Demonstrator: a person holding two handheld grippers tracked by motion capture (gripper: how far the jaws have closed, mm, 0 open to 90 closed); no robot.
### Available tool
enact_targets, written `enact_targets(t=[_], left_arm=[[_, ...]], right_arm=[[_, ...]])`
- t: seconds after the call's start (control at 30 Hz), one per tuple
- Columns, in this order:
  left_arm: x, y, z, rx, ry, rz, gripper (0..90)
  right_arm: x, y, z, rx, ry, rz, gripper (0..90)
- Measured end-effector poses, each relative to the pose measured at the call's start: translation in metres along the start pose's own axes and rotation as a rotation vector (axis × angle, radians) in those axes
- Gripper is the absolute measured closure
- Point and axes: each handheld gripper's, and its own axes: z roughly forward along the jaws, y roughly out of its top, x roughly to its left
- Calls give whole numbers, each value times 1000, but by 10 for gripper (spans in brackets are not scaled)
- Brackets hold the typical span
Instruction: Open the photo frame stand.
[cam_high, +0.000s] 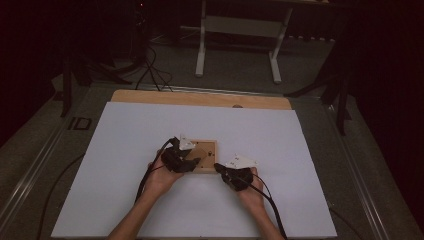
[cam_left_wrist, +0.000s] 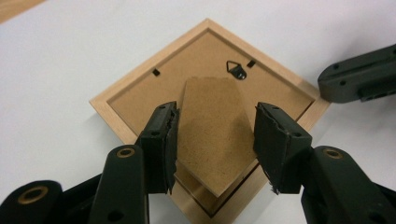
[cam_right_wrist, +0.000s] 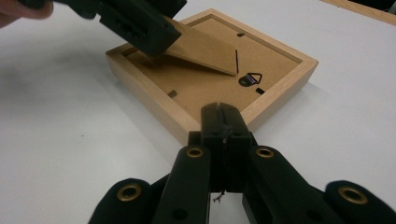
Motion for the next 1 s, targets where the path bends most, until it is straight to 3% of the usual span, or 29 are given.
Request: enact_targets(t=[0.33, 0.77, 1.0], left_arm=[[0, 12, -3, -4, 7, 12, 509], [2, 9, -2, 14, -14, 16, 502], [6, 6, -3, 7, -47, -16, 474]], right_arm=[[0, 0, 0, -2, -3, 2, 900], [0, 0, 0, -3, -3, 4, 900], [0, 0, 0, -4, -3, 5, 900]])
